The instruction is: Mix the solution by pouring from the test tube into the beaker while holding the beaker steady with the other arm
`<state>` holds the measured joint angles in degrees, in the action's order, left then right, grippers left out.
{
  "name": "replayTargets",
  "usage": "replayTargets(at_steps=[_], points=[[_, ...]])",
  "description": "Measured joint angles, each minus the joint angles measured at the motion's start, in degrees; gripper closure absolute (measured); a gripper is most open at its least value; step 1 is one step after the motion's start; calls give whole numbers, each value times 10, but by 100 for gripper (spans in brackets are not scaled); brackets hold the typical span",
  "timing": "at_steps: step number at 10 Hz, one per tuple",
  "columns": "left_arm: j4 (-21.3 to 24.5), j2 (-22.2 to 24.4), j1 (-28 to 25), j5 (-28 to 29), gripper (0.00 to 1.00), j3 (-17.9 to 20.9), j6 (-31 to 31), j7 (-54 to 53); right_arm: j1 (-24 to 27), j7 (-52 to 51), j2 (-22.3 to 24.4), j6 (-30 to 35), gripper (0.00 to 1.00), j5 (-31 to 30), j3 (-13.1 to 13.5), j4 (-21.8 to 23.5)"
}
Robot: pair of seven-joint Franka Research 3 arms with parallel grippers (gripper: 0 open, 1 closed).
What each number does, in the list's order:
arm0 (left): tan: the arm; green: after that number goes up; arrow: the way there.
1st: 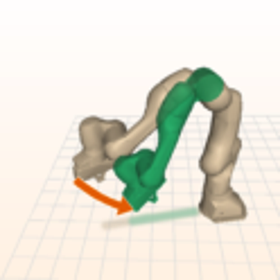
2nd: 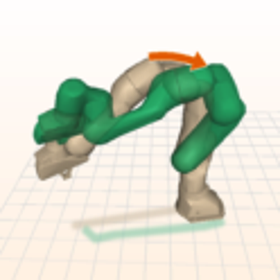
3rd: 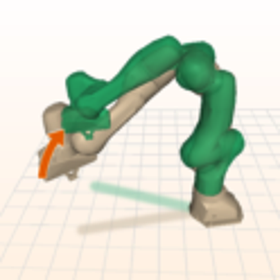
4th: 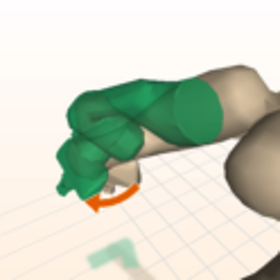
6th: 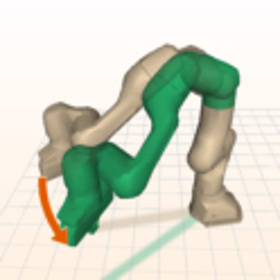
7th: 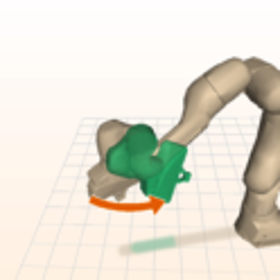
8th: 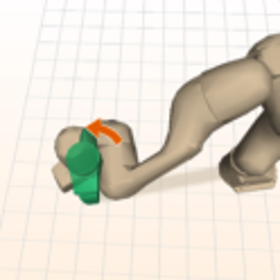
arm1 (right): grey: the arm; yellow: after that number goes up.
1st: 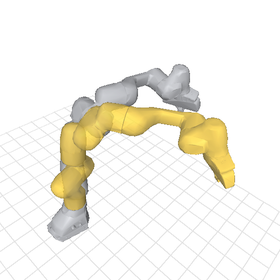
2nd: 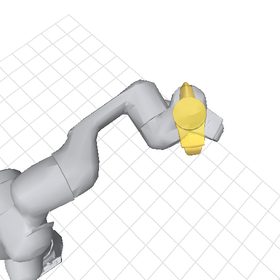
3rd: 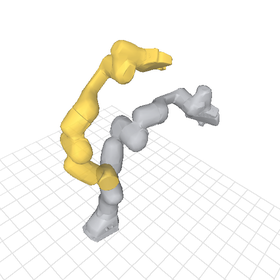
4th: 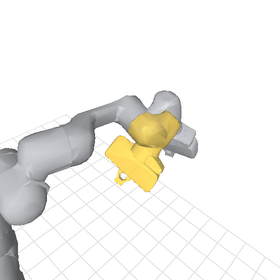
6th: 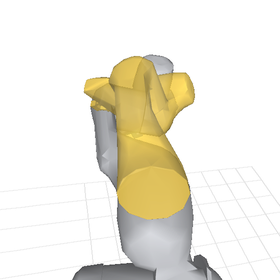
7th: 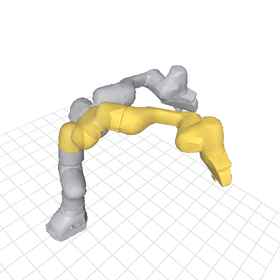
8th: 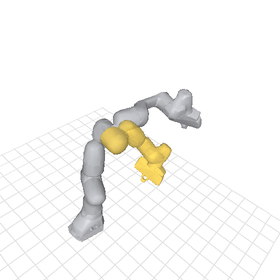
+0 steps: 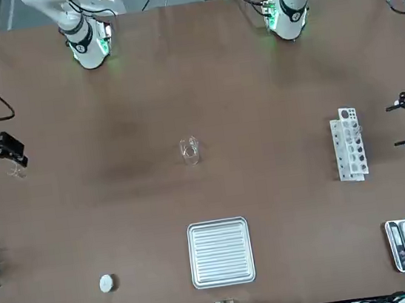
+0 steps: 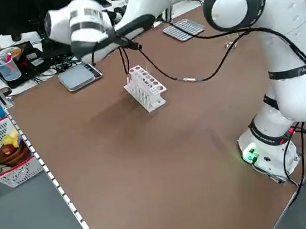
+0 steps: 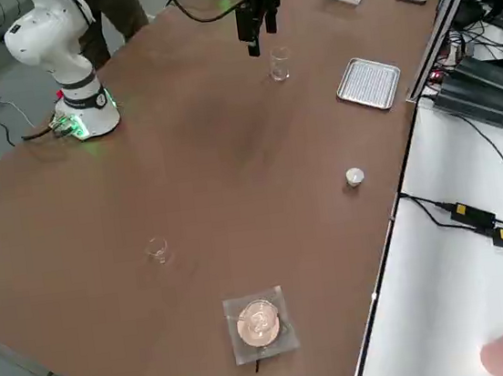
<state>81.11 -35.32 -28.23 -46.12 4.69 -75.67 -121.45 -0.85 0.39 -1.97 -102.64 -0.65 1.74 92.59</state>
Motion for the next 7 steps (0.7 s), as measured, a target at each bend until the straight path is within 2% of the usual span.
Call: replayTargets(at_steps=[5,7], points=[[1,-85,-16,-17,0,-3,42,-139,0,0,0,7,0,0,0,0],[0,-111,-16,-27,0,-18,43,-153,0,-15,-13,10,0,4,0,5]])
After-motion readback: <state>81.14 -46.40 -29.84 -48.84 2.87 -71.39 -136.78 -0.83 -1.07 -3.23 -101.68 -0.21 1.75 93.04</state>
